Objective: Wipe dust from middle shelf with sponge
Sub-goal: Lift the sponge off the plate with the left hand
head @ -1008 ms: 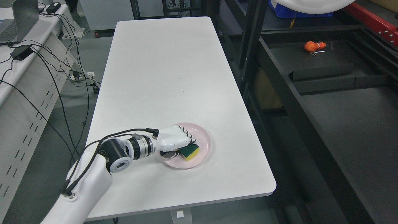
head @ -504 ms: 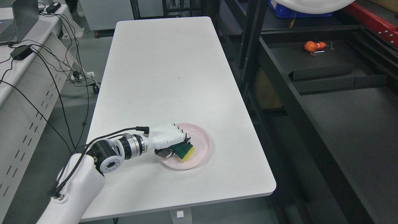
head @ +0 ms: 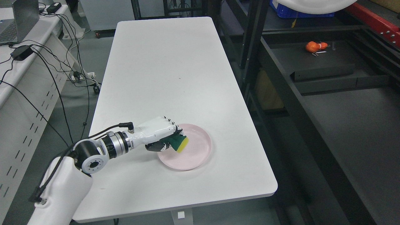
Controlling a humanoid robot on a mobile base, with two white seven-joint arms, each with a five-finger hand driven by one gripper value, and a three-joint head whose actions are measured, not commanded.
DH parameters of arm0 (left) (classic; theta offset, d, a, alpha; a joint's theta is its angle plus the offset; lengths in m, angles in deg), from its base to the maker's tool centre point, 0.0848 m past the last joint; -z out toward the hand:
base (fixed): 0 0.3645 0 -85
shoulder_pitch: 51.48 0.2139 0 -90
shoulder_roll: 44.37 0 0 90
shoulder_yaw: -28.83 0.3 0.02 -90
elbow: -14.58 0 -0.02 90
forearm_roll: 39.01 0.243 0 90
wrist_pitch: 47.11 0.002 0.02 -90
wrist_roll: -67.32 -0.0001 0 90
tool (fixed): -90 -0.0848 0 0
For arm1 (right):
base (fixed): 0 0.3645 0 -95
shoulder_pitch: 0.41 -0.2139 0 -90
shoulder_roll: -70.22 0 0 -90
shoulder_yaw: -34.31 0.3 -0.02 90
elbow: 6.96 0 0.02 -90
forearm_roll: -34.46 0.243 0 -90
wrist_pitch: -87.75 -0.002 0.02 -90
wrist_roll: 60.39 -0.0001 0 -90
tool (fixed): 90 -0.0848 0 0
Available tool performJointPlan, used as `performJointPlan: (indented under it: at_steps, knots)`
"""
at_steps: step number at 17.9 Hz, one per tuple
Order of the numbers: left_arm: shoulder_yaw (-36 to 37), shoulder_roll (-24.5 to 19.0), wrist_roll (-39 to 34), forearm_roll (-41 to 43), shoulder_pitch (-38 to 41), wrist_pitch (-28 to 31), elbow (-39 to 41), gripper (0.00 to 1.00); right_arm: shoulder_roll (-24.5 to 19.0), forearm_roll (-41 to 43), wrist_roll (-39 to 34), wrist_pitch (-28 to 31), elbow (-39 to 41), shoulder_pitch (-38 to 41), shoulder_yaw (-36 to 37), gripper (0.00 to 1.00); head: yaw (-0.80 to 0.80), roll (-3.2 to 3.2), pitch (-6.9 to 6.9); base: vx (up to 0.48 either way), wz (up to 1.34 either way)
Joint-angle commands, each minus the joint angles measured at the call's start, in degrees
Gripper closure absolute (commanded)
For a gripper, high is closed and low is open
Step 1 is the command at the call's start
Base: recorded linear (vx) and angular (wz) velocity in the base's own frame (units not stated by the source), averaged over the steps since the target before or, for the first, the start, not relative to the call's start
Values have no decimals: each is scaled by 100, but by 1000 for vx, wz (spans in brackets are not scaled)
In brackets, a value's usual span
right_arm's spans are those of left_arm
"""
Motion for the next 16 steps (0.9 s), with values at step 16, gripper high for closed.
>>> performJointPlan:
  at_steps: [16]
  knots:
    - [-1589, -274, 217, -1372, 475, -774, 2074, 100, 100, 0, -2, 414, 100, 1, 0, 0, 0, 0, 1, 0, 0]
